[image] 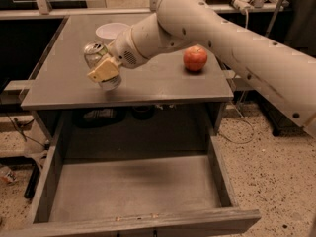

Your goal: Place 7up can into top drawer

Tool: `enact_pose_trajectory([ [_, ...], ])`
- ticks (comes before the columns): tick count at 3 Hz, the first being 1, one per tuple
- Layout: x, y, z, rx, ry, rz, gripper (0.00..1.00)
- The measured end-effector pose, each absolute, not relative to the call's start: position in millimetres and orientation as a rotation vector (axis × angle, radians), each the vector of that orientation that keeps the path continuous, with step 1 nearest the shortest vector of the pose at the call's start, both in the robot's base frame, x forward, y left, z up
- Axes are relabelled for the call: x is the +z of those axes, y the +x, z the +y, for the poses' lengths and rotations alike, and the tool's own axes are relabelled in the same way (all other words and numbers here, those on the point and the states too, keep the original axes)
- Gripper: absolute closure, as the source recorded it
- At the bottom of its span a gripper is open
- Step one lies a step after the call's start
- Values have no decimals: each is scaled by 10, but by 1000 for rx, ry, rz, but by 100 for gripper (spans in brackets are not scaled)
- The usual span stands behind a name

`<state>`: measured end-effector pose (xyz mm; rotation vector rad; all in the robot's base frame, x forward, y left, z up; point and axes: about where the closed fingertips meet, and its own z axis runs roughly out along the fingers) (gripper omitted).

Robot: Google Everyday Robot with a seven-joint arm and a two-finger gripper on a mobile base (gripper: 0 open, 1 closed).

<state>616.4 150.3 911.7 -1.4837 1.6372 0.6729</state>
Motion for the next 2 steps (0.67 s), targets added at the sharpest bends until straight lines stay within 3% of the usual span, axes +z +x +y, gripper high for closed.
enact_pose_trajectory([
  [2, 9037, 5344, 956, 601, -1340, 1790, 100],
])
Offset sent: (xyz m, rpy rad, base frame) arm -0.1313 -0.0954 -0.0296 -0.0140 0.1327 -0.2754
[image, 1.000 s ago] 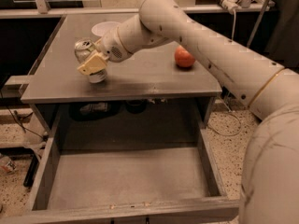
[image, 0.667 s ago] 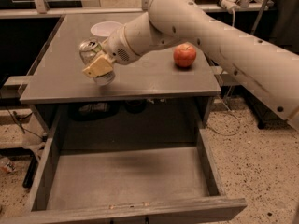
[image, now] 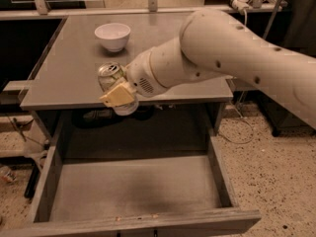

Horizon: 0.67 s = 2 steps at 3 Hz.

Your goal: Place 7up can into top drawer

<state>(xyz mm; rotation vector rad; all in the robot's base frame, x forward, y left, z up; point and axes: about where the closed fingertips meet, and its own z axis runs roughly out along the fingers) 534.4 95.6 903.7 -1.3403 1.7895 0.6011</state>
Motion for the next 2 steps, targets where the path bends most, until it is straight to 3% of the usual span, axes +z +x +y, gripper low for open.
enact_pose_trajectory([
  [2, 9021, 5301, 857, 568, -1326, 1796, 100],
])
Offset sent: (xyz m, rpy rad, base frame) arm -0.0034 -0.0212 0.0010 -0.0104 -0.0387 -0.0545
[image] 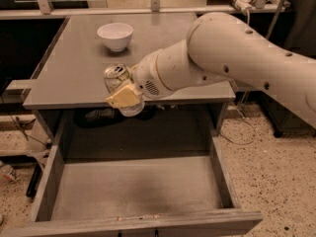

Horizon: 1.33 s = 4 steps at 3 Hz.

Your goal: Place 7up can into top drawer

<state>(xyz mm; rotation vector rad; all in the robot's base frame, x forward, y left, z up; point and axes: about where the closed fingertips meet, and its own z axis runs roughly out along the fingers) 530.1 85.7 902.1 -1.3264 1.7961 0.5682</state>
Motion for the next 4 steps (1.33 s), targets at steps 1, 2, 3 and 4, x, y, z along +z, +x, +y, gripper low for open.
enact_pose_trajectory([
  [1, 8874, 5062, 728, 573, -1212, 1862, 100],
  [2, 8280, 4817, 495, 580, -1074, 1976, 100],
  [3, 7736, 4667, 372, 591, -993, 2071, 100],
  [4, 7679, 4639, 363, 585, -994, 2078, 100],
])
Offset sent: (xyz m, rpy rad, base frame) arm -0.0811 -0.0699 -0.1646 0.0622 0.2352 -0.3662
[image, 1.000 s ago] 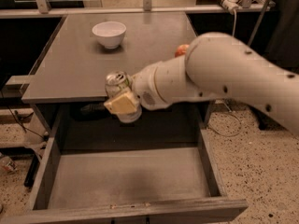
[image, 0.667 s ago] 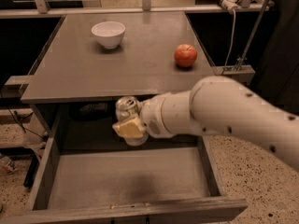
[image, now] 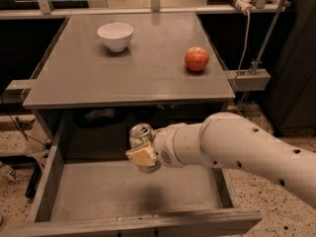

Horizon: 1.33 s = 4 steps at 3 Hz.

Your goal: Place 7up can into top drawer

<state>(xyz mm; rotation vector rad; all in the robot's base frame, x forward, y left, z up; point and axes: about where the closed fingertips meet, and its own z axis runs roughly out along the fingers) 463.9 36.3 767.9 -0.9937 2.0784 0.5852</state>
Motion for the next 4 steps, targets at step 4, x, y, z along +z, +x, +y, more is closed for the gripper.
enact_pose_trajectory([
  [4, 6853, 5136, 522, 564, -617, 2019, 100],
])
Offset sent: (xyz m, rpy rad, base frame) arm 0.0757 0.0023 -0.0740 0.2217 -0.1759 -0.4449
